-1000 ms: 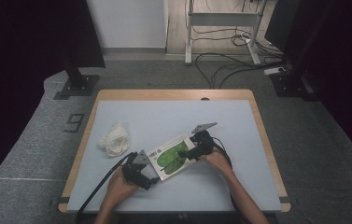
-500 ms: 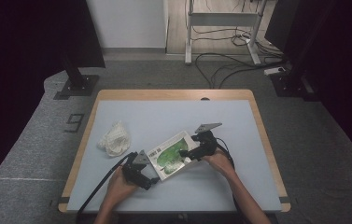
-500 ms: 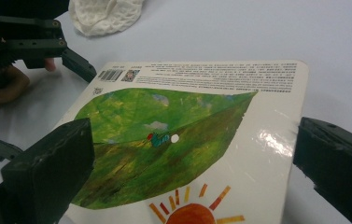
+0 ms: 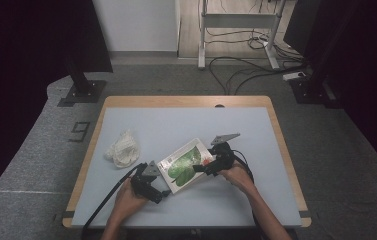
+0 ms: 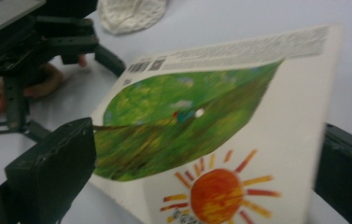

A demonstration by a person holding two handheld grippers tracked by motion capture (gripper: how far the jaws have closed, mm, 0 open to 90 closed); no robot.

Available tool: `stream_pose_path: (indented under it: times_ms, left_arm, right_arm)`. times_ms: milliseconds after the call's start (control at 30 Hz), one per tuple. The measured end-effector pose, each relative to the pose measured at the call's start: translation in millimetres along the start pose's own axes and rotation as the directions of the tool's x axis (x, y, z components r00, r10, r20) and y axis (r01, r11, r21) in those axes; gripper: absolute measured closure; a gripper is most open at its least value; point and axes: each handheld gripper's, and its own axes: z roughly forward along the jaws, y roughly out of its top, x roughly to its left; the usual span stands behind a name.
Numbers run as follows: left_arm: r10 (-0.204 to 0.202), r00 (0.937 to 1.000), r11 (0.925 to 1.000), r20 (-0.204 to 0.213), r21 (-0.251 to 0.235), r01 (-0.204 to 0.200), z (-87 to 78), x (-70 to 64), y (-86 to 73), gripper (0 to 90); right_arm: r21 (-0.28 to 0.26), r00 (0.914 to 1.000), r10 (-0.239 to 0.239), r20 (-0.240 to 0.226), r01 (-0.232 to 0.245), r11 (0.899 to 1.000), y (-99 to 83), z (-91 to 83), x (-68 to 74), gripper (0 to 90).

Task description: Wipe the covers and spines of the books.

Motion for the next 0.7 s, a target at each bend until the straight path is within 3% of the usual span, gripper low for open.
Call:
stream_pose_path:
  times_ms: [67,367,567,700]
  left_arm:
    - [0.0,1.0,1.0,0.0,0.0,0.0,0.0,0.0,0.0,0.0]
    - [0.001,1.0,1.0,-0.001,0.001,-0.001,-0.1,-0.1,0.0,0.0]
    - [-0.002,1.0,1.0,-0.003,0.001,0.002,-0.1,-0.4,0.0,0.0]
    - [-0.002,1.0,1.0,-0.004,0.002,0.002,-0.2,-0.6,0.0,0.0]
  right_arm:
    - [0.022,0.9991,-0.034,0.025,0.033,0.999,0.5,1.5,2.5,0.0]
    - [0.068,0.9969,-0.077,0.018,0.076,0.995,10.0,-1.7,-4.3,13.0]
    - [0.142,0.9878,-0.155,-0.004,0.155,0.978,15.8,-6.4,-8.5,25.3]
    - [0.159,0.987,-0.16,-0.012,0.16,0.974,17.3,-9.5,-10.1,31.2]
